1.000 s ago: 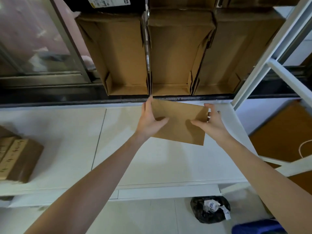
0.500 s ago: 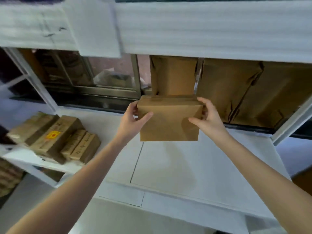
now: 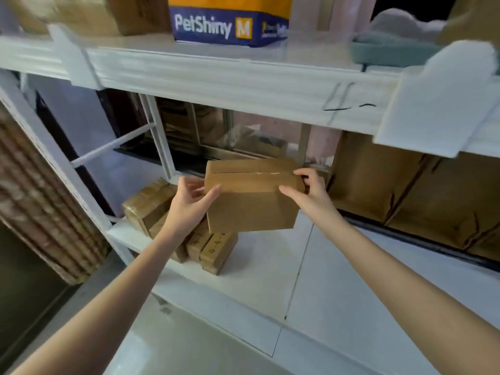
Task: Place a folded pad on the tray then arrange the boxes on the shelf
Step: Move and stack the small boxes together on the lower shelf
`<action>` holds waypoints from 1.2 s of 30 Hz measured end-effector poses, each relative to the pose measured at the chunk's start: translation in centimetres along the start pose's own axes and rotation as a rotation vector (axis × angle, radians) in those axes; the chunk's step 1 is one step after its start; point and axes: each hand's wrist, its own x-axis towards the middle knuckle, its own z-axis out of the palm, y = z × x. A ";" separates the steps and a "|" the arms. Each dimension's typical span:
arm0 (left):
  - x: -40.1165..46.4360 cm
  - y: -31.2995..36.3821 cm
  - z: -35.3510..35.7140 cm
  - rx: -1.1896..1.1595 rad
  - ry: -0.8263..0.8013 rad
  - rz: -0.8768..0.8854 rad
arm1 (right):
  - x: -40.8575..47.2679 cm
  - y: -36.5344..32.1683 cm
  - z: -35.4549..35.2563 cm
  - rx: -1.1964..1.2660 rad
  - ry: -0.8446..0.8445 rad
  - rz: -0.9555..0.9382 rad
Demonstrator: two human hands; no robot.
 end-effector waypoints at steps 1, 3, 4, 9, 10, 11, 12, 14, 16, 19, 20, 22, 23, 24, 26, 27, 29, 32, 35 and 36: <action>0.1 -0.7 -0.8 -0.013 0.015 -0.006 | 0.7 0.0 1.1 0.008 0.011 0.025; 0.4 -2.6 -2.3 0.003 0.023 -0.033 | 2.1 0.3 3.8 -0.001 0.003 0.047; 0.4 -3.7 -2.9 0.034 0.014 -0.060 | 2.8 0.7 5.4 -0.020 -0.016 0.047; -1.0 -8.0 -3.3 0.169 -0.043 -0.190 | 6.1 3.3 10.9 -0.107 -0.094 0.080; -1.3 -8.3 -3.0 0.212 -0.037 -0.169 | 6.7 3.6 11.3 -0.118 -0.099 0.090; -1.3 -8.9 -2.9 0.272 -0.037 -0.138 | 7.3 4.2 12.0 -0.128 -0.109 0.105; -1.2 -9.6 -2.8 0.334 -0.044 -0.112 | 8.0 4.8 12.8 -0.141 -0.122 0.126; -0.5 -10.5 -2.6 0.464 -0.104 -0.091 | 9.0 5.7 14.1 -0.154 -0.150 0.151; 0.2 -11.2 -2.5 0.596 -0.203 -0.122 | 9.6 6.3 15.1 -0.153 -0.173 0.168; 0.3 -12.3 -2.8 0.731 -0.264 -0.091 | 10.3 7.2 16.5 -0.146 -0.192 0.199; 0.3 -12.6 -3.0 0.747 -0.249 -0.058 | 10.5 7.4 16.7 -0.140 -0.193 0.206; 0.4 -12.9 -3.3 0.826 -0.192 0.020 | 10.9 7.5 17.1 -0.121 -0.191 0.205; 0.6 -13.0 -3.4 0.903 -0.155 0.063 | 11.1 7.6 17.1 -0.110 -0.187 0.197; 1.0 -13.1 -3.4 0.981 -0.122 0.103 | 11.3 7.5 17.3 -0.106 -0.185 0.187; 1.4 -13.1 -3.4 1.062 -0.078 0.166 | 11.7 7.3 17.6 -0.093 -0.167 0.159; 1.5 -13.2 -3.4 1.063 -0.068 0.184 | 11.8 7.3 17.7 -0.088 -0.158 0.143; 1.4 -13.2 -3.2 1.066 -0.073 0.207 | 11.9 7.4 18.0 -0.099 -0.163 0.139; 1.2 -13.3 -2.9 1.055 -0.101 0.224 | 11.6 7.6 17.7 -0.106 -0.183 0.161; 1.0 -13.0 -2.7 1.049 -0.102 0.230 | 11.2 7.9 16.6 -0.102 -0.220 0.171; 0.9 -12.7 -2.6 1.046 -0.105 0.215 | 10.7 7.6 16.2 -0.098 -0.236 0.172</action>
